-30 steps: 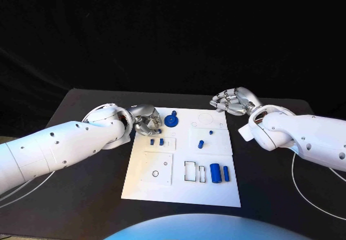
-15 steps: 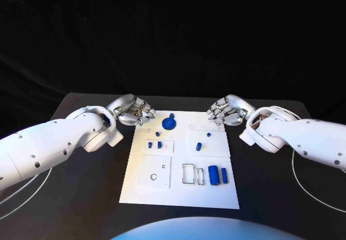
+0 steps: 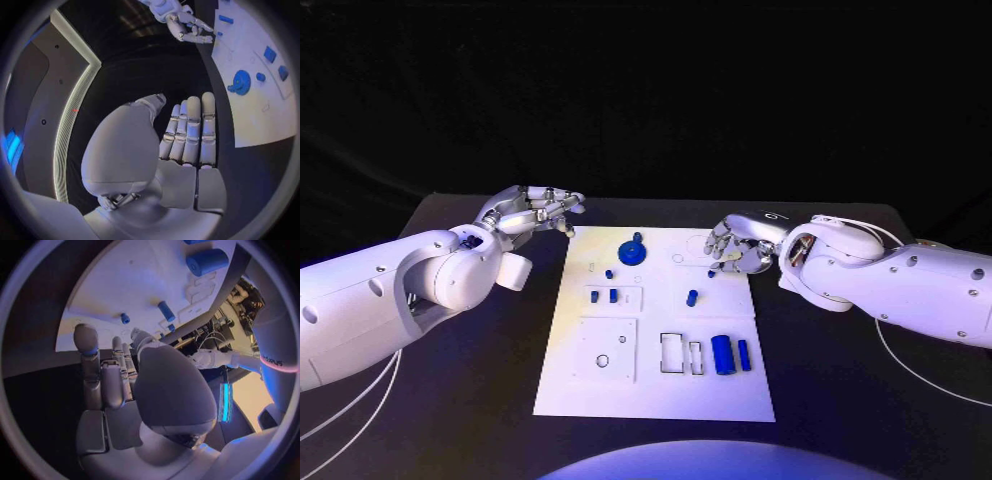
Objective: Assemble the parts on the task board
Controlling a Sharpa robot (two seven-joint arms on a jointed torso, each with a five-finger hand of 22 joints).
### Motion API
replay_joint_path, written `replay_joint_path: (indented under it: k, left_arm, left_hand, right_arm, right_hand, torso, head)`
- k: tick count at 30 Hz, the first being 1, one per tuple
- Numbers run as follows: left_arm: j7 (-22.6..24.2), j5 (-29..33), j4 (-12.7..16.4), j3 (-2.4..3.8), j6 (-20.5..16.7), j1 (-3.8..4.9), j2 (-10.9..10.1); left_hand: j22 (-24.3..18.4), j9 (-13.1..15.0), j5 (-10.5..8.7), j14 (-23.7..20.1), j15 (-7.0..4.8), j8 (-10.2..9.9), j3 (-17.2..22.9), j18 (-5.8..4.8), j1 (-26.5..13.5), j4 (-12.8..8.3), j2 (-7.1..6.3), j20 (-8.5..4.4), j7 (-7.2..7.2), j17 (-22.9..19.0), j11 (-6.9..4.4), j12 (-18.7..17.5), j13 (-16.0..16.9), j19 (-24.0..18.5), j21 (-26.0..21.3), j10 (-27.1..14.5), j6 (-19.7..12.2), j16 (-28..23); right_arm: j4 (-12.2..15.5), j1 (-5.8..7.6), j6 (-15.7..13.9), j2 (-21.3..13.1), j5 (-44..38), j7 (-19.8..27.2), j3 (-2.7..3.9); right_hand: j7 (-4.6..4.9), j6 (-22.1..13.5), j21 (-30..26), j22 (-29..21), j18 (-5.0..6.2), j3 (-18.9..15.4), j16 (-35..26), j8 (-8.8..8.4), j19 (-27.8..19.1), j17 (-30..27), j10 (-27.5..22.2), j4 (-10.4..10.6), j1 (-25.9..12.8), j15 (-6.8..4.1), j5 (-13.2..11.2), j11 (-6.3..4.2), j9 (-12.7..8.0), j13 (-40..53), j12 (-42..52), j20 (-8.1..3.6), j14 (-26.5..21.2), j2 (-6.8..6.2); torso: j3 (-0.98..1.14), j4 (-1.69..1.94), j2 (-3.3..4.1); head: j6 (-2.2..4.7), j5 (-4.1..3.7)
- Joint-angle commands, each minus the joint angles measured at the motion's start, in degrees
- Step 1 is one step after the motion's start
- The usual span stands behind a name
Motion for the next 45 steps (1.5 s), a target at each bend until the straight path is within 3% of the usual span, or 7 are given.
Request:
replay_joint_path:
  k: [1, 6, 13, 20, 33, 45]
  left_arm:
    - [4.1, 6.2, 0.7, 0.02, 2.6, -0.02, -0.2]
    - [5.0, 6.5, 1.3, -0.01, 3.0, -0.06, -0.6]
    - [5.4, 6.6, 1.4, -0.03, 2.9, -0.07, -0.9]
    - [5.3, 6.5, 1.3, -0.04, 2.7, -0.08, -1.1]
    - [5.0, 5.9, 1.3, -0.05, 2.3, -0.08, -1.3]
    - [4.7, 5.5, 1.3, -0.05, 2.0, -0.08, -1.4]
  left_hand:
    - [-0.1, 0.1, 0.28, 0.2, -0.31, 0.3, -0.3, 0.69, 0.5, -0.1, 0.15, -0.03, -0.14, 0.0, -0.29, 0.4, 0.1, 0.6, -0.2, 0.0, -0.1, -0.1]
    - [-0.1, 0.1, 0.3, 0.3, -0.35, 0.3, -0.3, 0.69, 0.6, -0.2, 0.17, -0.08, -0.16, 0.0, -0.32, 0.5, 0.1, 0.7, -0.2, 0.0, -0.2, -0.1]
    - [-0.1, 0.1, 0.3, 0.4, -0.36, 0.3, -0.3, 0.69, 0.6, -0.2, 0.19, -0.09, -0.17, 0.0, -0.33, 0.6, 0.1, 0.7, -0.2, 0.0, -0.2, -0.1]
    - [-0.1, 0.1, 0.3, 0.5, -0.4, 0.3, -0.3, 0.69, 0.8, -0.3, 0.18, -0.14, -0.15, 0.0, -0.34, 0.7, 0.2, 0.8, -0.2, 0.0, -0.3, 0.0]
    - [-0.1, 0.2, 0.3, 0.6, -0.42, 0.3, -0.3, 0.68, 1.0, -0.4, 0.17, -0.19, -0.12, 0.1, -0.32, 0.7, 0.2, 1.0, -0.2, -0.2, -0.4, 0.0]
    - [-0.1, 0.2, 0.29, 0.7, -0.41, 0.3, -0.2, 0.67, 1.2, -0.6, 0.16, -0.24, -0.05, 0.1, -0.26, 0.8, 0.1, 1.2, -0.2, -0.5, -0.5, 0.0]
  right_arm:
    - [0.5, -0.22, 3.6, 0.1, -9.0, -3.9, 0.0]
    - [1.2, -0.46, 3.9, 0.2, -11.4, -5.0, 0.0]
    - [2.0, -0.79, 4.1, 0.4, -12.4, -5.3, 0.0]
    - [2.2, -1.22, 4.7, 0.7, -13.8, -6.0, 0.0]
    - [2.4, -1.99, 5.2, 1.3, -15.3, -7.2, 0.0]
    - [1.6, -2.42, 4.9, 1.8, -17.5, -8.9, 0.0]
  right_hand:
    - [-0.01, -0.6, 1.6, 1.7, -0.73, 0.4, 1.4, -0.37, -0.5, 1.3, -0.5, -0.1, -0.5, 0.49, -0.3, 0.09, 0.1, 0.1, -0.5, 0.38, 3.4, -0.37]
    - [0.22, -0.5, 3.9, 4.2, -0.86, 0.4, 2.8, -0.56, -0.9, 2.8, -0.9, -0.2, -0.6, 0.69, -0.2, 0.31, 0.2, 0.1, -0.9, 0.68, 3.5, -0.62]
    - [0.58, 0.2, 6.9, 7.3, -1.13, 0.7, 4.2, -0.49, -0.8, 4.1, -0.7, -0.4, -0.5, 0.94, 0.5, 0.52, 0.5, 0.2, -1.0, 1.0, 3.6, -0.54]
    - [0.35, 1.1, 10.0, 10.6, -1.41, 1.5, 5.3, -0.36, -0.6, 5.3, -0.1, -0.6, 0.1, 0.9, 1.2, 0.36, 0.7, 0.3, -1.0, 1.18, 3.8, -0.56]
    - [-0.52, 4.0, 15.3, 16.5, -1.92, 8.9, 6.8, 0.24, -0.8, 6.8, 3.2, -3.5, 3.1, 0.21, 0.4, -0.53, 1.6, 0.2, -1.2, 0.8, 3.9, -0.02]
    - [-0.57, 4.3, 16.6, 18.0, -2.08, 11.4, 7.2, 0.2, -0.9, 7.2, 3.8, -5.0, 2.7, 0.14, -0.2, -0.63, 1.9, 0.2, -1.6, 0.72, 4.0, -0.2]
  torso:
    - [0.01, 0.09, 0.04]
    - [0.06, -0.15, 0.18]
    - [0.07, -0.05, 0.19]
    - [0.07, -0.05, 0.14]
    - [0.02, -0.02, 0.11]
    - [0.07, -0.03, 0.11]
  head:
    - [0.04, -0.22]
    - [-0.01, 0.17]
    - [-0.26, 0.22]
    - [-0.49, 0.14]
    - [-0.79, 0.03]
    - [-0.88, -0.02]
